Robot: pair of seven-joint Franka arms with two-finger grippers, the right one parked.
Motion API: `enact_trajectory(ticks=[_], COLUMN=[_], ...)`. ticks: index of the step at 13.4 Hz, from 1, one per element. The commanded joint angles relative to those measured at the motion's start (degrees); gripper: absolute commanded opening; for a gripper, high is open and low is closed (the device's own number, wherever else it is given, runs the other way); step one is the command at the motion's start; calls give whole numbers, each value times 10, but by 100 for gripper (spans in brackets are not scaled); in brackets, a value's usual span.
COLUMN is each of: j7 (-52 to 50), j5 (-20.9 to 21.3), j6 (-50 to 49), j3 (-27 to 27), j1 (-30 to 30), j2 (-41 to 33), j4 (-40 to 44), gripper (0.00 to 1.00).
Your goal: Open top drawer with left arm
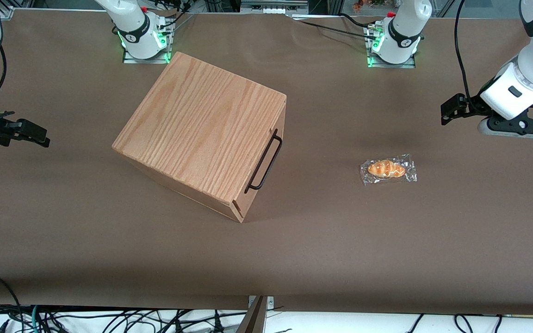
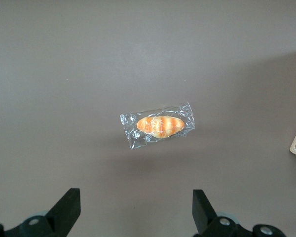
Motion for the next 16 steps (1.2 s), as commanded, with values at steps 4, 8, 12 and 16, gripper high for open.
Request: enact_trajectory(ticks=[4, 8, 12, 16], j7=[-9, -2, -2, -9], j5=[9, 10, -25, -87], j6=[-10, -9, -9, -8], j3=[-2, -2, -8, -15], j1=[1, -2, -23, -69], j2=[1, 3, 32, 113], j4=[7, 6, 7, 78], gripper=[100, 100, 100, 100])
